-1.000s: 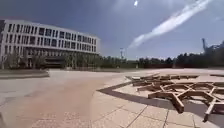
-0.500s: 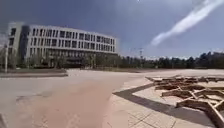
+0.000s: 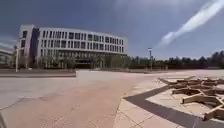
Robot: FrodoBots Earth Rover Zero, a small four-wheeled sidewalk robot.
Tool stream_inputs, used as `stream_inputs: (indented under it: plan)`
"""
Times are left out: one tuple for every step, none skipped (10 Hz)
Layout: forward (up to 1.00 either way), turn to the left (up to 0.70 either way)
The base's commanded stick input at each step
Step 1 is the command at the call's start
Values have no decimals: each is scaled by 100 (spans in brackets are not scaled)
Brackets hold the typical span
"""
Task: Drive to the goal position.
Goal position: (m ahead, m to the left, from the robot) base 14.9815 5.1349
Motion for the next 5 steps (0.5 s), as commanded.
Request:
stream_inputs:
  plan:
    - [70,-1]
    - [70,-1]
    - [70,-1]
    - [70,-1]
    - [70,-1]
